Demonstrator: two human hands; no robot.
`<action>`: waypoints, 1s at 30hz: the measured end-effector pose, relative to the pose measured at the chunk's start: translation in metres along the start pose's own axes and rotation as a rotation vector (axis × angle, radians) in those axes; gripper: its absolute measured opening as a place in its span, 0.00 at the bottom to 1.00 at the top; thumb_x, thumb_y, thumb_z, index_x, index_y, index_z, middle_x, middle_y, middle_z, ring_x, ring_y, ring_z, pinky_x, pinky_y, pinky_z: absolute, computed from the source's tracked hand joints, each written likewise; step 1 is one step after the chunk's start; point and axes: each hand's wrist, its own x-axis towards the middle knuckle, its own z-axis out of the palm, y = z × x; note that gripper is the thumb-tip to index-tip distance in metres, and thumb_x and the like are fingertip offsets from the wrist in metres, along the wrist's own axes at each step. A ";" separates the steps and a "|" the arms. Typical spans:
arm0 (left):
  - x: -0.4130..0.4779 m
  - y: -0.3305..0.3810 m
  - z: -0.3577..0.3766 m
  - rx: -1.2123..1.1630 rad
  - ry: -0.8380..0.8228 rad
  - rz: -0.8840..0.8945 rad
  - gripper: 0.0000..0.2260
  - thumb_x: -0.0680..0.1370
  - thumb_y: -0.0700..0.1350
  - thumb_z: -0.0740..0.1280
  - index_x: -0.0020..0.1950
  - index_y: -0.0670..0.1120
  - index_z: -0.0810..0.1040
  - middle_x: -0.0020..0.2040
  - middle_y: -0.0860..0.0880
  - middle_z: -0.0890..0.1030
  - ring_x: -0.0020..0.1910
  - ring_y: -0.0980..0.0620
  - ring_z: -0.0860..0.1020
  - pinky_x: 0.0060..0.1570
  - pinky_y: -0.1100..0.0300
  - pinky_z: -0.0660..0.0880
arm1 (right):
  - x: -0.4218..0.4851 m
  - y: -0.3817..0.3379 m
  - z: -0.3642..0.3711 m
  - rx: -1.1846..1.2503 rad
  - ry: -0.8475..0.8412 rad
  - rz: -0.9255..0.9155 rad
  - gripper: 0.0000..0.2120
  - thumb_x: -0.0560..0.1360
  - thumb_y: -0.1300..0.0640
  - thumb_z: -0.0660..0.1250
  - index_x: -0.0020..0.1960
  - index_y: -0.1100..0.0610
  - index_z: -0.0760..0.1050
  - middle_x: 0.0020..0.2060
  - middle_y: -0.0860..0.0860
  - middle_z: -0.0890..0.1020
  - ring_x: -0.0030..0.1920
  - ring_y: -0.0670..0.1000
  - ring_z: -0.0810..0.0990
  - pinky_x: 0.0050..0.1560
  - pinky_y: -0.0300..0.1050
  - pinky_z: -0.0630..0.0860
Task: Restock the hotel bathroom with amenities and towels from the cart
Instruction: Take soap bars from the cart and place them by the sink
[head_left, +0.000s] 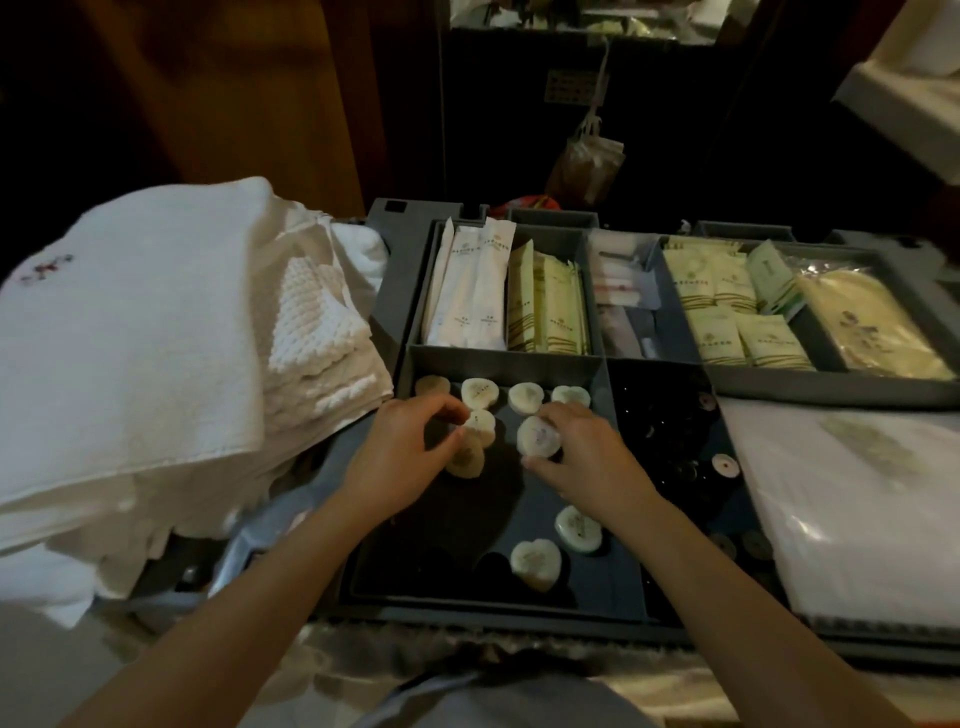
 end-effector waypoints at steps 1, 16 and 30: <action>0.000 -0.002 0.000 0.007 -0.015 0.000 0.09 0.74 0.47 0.67 0.54 0.51 0.78 0.49 0.57 0.81 0.50 0.59 0.78 0.54 0.55 0.76 | 0.000 0.000 -0.004 0.020 0.044 0.013 0.21 0.72 0.53 0.70 0.62 0.56 0.70 0.58 0.54 0.74 0.57 0.54 0.75 0.54 0.47 0.73; 0.028 0.038 0.032 0.131 -0.641 0.371 0.15 0.75 0.48 0.69 0.61 0.49 0.76 0.58 0.52 0.78 0.54 0.59 0.75 0.55 0.65 0.72 | -0.009 0.022 -0.044 -0.139 0.145 0.088 0.19 0.71 0.48 0.70 0.58 0.54 0.72 0.52 0.52 0.76 0.54 0.54 0.75 0.47 0.50 0.74; 0.029 0.040 0.073 0.339 -0.628 0.530 0.22 0.71 0.52 0.71 0.63 0.50 0.75 0.55 0.49 0.79 0.53 0.48 0.78 0.49 0.57 0.70 | -0.026 0.027 -0.046 -0.103 0.176 0.117 0.20 0.72 0.47 0.69 0.61 0.52 0.71 0.55 0.50 0.77 0.57 0.52 0.73 0.48 0.48 0.74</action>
